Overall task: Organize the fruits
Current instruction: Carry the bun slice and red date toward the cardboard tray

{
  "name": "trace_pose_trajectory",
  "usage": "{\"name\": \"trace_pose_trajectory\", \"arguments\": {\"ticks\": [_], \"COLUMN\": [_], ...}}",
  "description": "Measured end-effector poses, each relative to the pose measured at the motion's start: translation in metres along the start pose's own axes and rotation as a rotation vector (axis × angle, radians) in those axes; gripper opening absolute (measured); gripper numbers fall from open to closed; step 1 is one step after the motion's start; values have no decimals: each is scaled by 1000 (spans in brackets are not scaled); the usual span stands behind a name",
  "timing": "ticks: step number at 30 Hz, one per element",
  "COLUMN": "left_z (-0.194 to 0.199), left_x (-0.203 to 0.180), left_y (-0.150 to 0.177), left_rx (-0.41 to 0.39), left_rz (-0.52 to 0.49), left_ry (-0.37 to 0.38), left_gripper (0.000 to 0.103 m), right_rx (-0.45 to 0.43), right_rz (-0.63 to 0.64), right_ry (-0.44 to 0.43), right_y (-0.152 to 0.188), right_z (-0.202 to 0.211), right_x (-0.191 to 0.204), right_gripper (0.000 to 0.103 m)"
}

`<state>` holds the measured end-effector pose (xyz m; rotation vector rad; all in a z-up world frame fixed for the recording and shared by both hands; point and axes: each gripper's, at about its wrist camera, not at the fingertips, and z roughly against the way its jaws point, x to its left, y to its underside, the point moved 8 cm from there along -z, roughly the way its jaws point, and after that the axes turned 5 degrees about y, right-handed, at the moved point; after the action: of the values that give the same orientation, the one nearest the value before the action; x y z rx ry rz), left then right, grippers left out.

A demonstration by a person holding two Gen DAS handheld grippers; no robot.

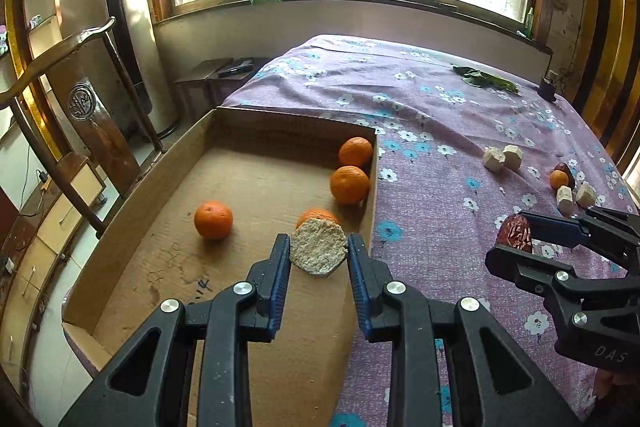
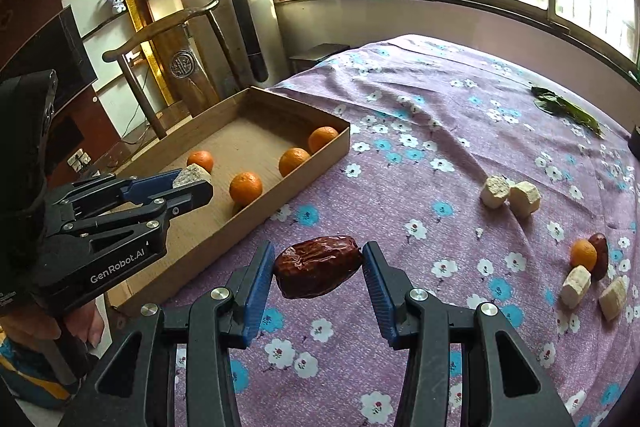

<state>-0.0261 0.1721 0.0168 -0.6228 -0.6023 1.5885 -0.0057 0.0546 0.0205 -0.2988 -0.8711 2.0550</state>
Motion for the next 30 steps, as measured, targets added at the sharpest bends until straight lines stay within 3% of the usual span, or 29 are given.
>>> {"name": "trace_pose_trajectory", "arguments": {"ticks": [16, 30], "left_z": [-1, -9], "left_x": [67, 100], "left_y": [14, 24], "left_rx": [28, 63], "left_rz": [97, 149], "left_ry": [-72, -97], "left_gripper": [28, 28], "right_rx": [26, 78], "right_rz": [109, 208], "right_ry": [-57, -112], "right_y": [-20, -27], "right_z": [-29, -66], "right_x": [54, 102], "right_gripper": [50, 50]}}
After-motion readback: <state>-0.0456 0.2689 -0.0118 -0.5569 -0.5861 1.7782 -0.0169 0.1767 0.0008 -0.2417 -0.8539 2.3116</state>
